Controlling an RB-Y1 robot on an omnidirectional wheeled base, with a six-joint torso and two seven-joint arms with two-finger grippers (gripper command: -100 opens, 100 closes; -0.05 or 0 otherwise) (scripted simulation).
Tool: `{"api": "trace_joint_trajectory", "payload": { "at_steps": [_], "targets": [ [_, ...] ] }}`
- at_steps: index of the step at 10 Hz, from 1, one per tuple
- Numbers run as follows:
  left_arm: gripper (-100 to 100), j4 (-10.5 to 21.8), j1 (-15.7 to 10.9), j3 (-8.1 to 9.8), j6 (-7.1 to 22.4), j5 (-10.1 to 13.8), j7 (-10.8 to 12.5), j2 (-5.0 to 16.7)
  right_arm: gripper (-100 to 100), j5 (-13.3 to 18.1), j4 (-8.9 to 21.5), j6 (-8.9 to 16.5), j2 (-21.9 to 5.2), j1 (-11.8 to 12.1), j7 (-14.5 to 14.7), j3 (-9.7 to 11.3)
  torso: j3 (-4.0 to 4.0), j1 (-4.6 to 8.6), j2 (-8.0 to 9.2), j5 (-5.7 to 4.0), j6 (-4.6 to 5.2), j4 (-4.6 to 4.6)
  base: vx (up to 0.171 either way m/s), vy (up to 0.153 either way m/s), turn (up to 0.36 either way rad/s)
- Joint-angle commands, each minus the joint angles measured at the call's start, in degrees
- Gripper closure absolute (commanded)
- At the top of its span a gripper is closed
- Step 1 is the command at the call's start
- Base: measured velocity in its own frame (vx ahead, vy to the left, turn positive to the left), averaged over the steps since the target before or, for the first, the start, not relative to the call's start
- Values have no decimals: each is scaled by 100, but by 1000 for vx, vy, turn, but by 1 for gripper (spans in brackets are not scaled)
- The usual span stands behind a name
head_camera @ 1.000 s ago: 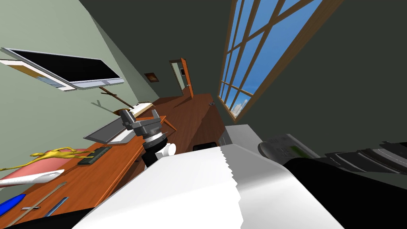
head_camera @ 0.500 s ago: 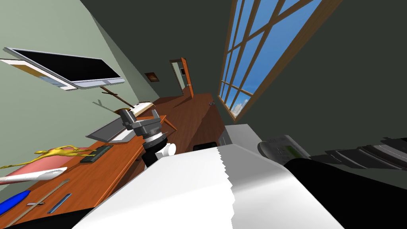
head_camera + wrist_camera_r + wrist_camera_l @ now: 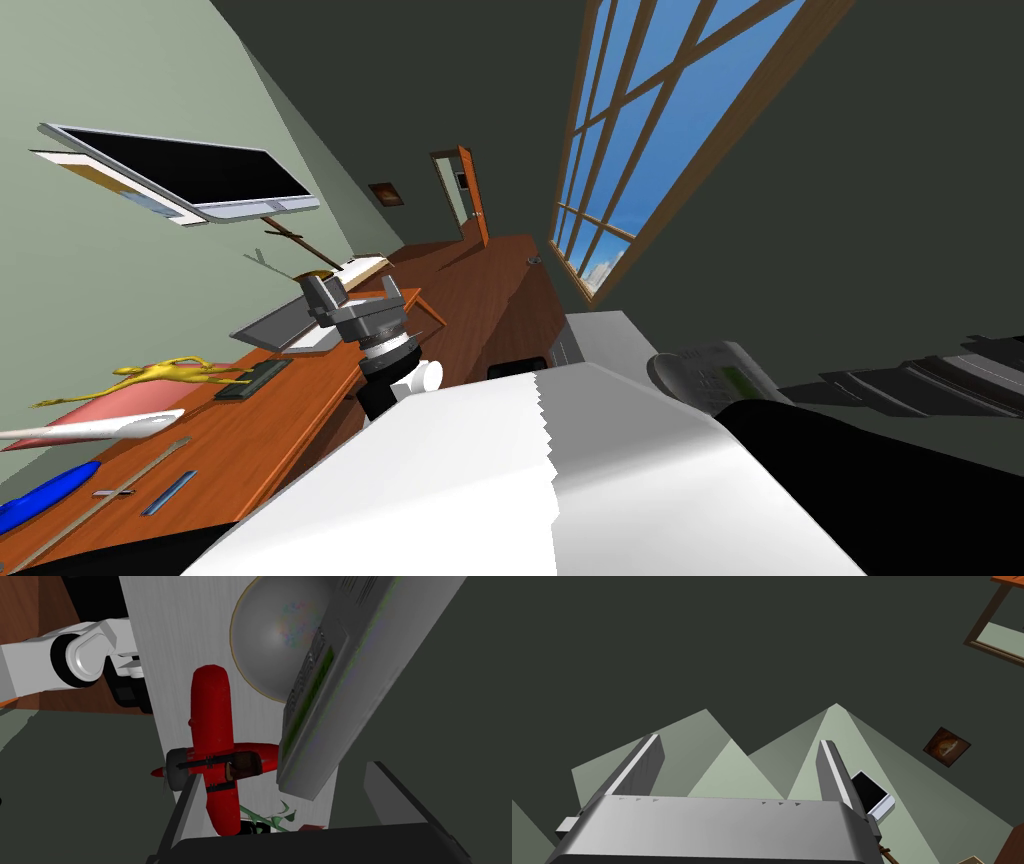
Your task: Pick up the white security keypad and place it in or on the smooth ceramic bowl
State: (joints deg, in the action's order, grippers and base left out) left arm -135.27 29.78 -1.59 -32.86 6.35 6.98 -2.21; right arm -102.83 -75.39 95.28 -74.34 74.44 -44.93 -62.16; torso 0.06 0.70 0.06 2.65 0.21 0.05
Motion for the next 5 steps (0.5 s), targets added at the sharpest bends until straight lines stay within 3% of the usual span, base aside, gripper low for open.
{"api": "trace_joint_trajectory", "payload": {
  "at_steps": [1,5],
  "targets": [
    [0,0,0,0,0,0,0,0,0,0,0,0,0,0,0,0,0,0,0,0,0,0,0,0,0],
    [0,0,0,0,0,0,0,0,0,0,0,0,0,0,0,0,-1,3,-2,-1,0,-1,0,0,0]
  ]
}}
